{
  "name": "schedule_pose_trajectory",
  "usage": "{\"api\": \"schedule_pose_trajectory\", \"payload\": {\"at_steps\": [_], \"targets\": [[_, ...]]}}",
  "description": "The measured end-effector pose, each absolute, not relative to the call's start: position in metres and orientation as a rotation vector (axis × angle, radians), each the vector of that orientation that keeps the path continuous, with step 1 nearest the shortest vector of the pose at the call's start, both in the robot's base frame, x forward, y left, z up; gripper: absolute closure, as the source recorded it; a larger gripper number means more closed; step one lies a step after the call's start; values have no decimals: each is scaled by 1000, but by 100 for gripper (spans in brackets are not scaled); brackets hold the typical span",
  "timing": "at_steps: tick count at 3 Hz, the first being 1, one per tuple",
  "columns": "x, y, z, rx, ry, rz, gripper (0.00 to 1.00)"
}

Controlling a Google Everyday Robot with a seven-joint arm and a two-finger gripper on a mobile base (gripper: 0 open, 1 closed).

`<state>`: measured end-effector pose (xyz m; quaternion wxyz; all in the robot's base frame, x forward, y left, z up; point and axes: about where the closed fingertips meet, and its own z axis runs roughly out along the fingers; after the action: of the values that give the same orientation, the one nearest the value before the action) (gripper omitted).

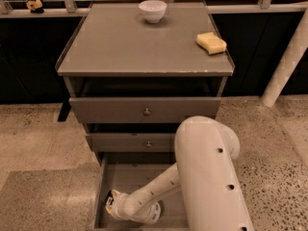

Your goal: Pick rxbar chocolate from bottom drawer and place on counter

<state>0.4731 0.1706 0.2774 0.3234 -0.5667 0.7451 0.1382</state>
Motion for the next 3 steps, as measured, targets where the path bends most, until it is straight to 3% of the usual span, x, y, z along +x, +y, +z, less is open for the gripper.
{"api": "schedule_pose_trajectory", "payload": {"at_steps": [1,3], "targets": [[439,177,314,-1494,1883,351,100],[440,157,332,-1451,1887,287,100]]}}
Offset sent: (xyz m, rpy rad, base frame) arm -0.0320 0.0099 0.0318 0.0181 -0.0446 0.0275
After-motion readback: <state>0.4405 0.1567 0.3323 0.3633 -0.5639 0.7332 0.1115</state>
